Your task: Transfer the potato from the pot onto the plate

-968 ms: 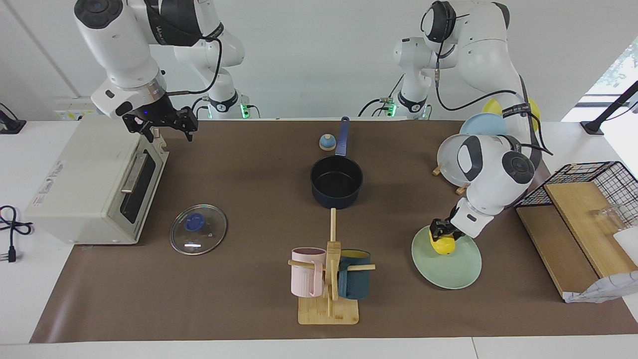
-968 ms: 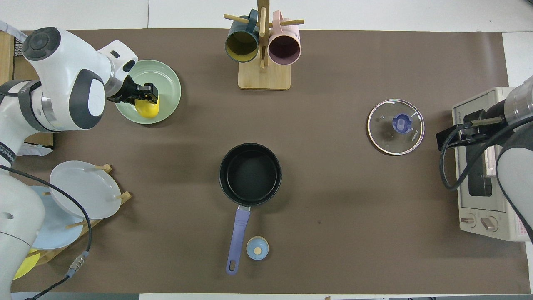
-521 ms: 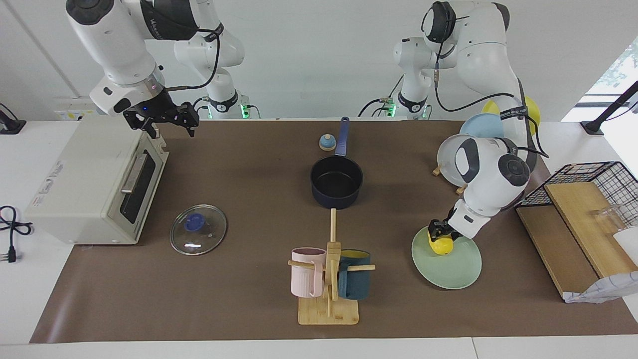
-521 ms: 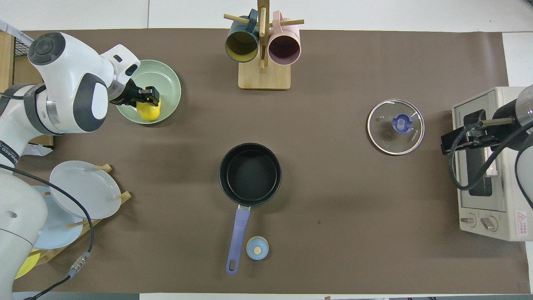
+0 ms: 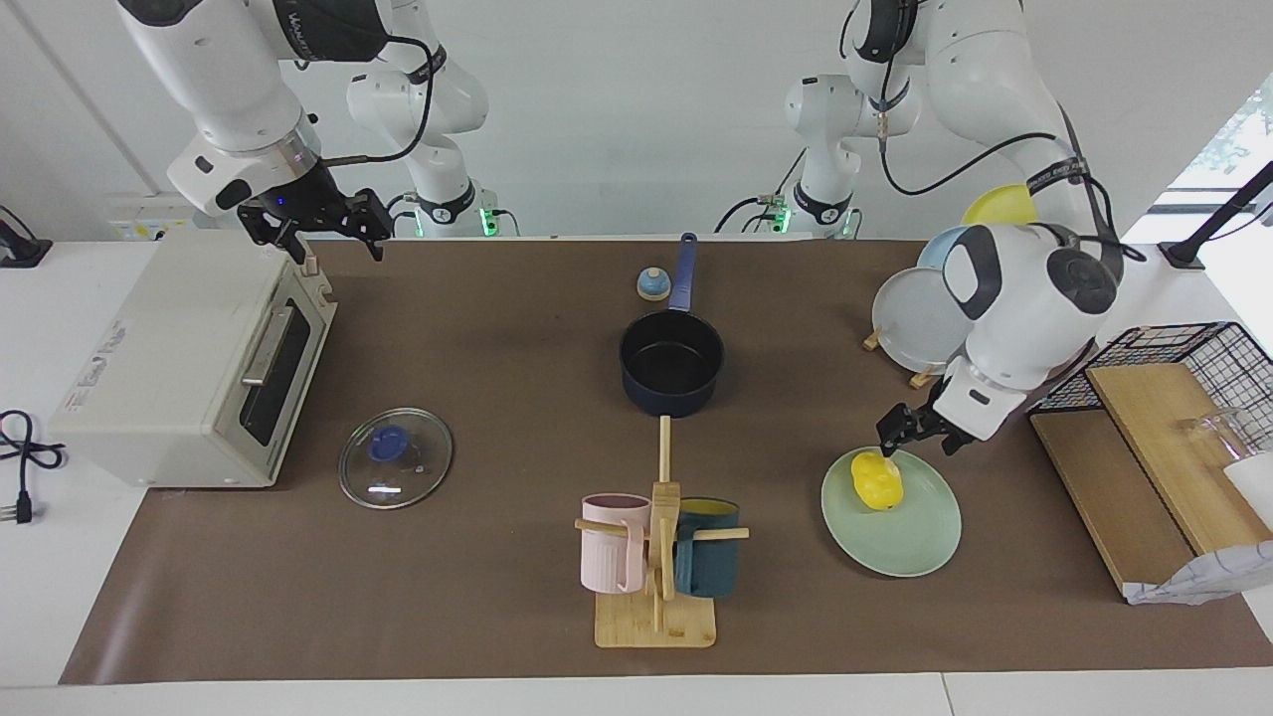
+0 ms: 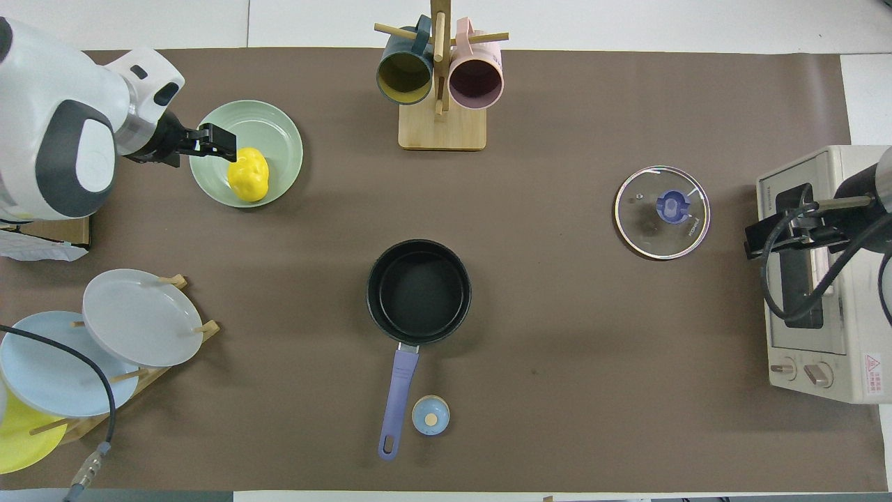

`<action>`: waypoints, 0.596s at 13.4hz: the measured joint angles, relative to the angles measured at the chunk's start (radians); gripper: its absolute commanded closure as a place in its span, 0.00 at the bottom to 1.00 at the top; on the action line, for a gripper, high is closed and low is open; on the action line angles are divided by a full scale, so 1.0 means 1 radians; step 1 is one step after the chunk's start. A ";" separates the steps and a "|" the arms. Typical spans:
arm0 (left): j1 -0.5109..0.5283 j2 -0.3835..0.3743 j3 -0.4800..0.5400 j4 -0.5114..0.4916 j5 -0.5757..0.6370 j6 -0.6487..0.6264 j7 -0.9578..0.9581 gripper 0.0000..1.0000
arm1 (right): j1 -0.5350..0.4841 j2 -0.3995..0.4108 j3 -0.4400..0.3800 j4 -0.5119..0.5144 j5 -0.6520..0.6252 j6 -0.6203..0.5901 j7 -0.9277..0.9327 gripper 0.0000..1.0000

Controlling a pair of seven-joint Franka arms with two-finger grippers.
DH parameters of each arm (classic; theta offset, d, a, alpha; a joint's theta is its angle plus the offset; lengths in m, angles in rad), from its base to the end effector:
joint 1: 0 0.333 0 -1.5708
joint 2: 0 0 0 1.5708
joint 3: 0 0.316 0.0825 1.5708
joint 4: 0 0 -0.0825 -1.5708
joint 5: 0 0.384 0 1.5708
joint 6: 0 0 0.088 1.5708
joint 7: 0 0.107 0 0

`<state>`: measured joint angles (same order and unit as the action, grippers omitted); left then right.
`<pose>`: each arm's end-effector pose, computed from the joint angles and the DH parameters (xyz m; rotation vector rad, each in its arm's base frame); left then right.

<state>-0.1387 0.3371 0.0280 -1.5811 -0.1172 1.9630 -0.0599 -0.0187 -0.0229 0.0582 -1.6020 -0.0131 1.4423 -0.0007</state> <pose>0.6592 -0.0831 0.4482 3.0375 -0.0155 0.0552 0.5321 0.0199 0.6121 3.1167 0.0613 -0.2131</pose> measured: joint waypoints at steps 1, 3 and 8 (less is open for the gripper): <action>0.001 -0.044 0.011 0.002 0.000 -0.048 -0.017 0.00 | -0.005 0.001 -0.003 0.009 0.000 0.000 0.003 0.00; 0.004 -0.136 0.031 0.004 0.001 -0.142 -0.033 0.00 | -0.047 0.004 -0.006 0.022 0.001 0.006 0.007 0.00; 0.044 -0.359 0.035 0.002 0.020 -0.397 -0.037 0.00 | -0.070 0.011 0.003 0.025 0.003 0.011 0.007 0.00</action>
<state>-0.0942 -0.0219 0.0629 -1.5794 -0.0974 1.5655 -0.0967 -0.0891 -0.0124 0.0613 -1.5770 -0.0098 1.4533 0.0060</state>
